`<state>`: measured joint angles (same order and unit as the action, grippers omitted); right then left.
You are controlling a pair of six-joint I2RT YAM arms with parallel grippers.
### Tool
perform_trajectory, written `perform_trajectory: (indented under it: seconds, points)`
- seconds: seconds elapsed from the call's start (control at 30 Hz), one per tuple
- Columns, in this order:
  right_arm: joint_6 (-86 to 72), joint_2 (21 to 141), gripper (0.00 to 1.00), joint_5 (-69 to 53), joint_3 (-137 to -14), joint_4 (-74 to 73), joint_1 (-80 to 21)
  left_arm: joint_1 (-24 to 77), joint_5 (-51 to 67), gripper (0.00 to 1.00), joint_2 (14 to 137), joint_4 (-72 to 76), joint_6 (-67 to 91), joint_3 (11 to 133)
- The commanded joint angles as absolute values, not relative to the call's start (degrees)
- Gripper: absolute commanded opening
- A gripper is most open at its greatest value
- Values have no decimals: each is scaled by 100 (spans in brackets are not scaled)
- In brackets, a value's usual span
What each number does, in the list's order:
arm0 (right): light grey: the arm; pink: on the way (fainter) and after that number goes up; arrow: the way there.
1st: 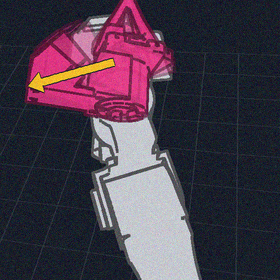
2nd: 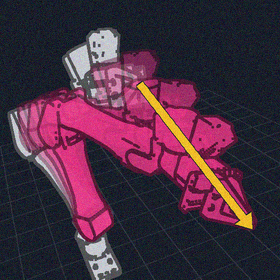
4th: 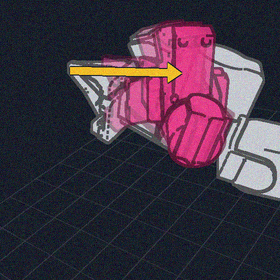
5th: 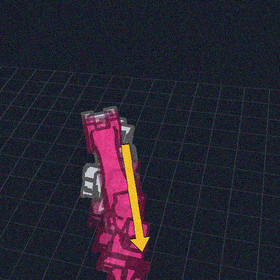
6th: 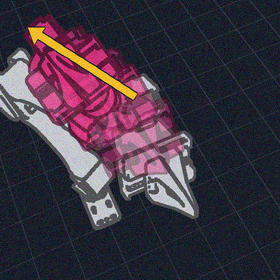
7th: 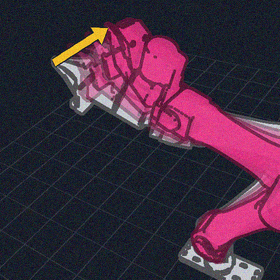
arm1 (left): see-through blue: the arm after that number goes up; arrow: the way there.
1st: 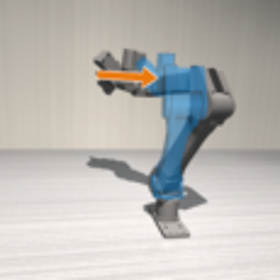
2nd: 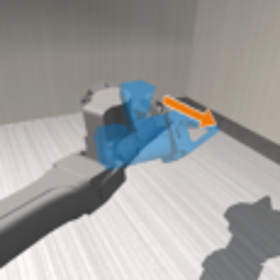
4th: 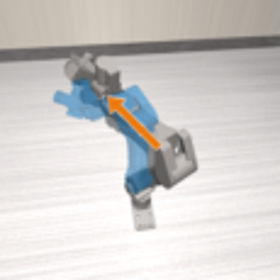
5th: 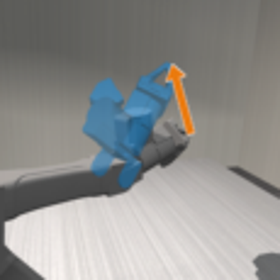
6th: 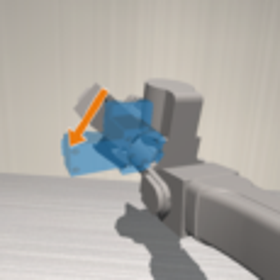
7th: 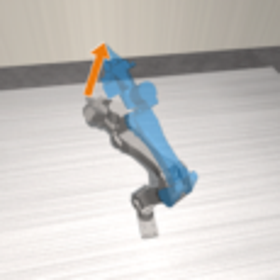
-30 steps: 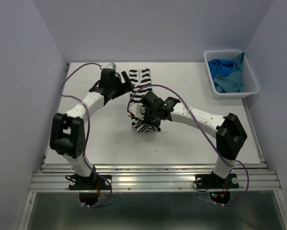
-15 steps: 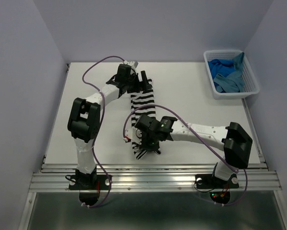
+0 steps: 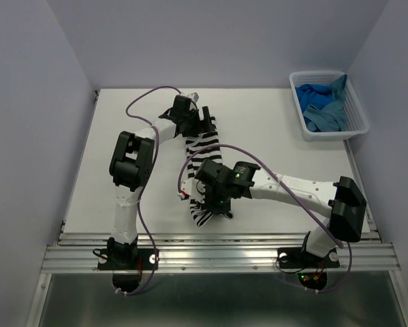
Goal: Fold and stack the tank tops
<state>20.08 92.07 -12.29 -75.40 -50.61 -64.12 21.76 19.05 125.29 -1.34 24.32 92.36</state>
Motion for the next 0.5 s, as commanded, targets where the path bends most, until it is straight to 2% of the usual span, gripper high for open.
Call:
perform_trajectory:
  seconds: [0.0, 0.17, 0.47]
  points:
    - [2302, 9140, 11, -1020, -7972, -5274, -6425, 2197, 1863, 99, 12638, -264, 2382, 9563]
    - [2592, 9290, 8, -195, -8322, -5239, -6425, 2206, 1854, 99, 12823, -334, 2338, 9501]
    - [3383, 9755, 7, -26, -9070, -5150, -5854, 2215, 1820, 99, 12893, -430, 2303, 9422]
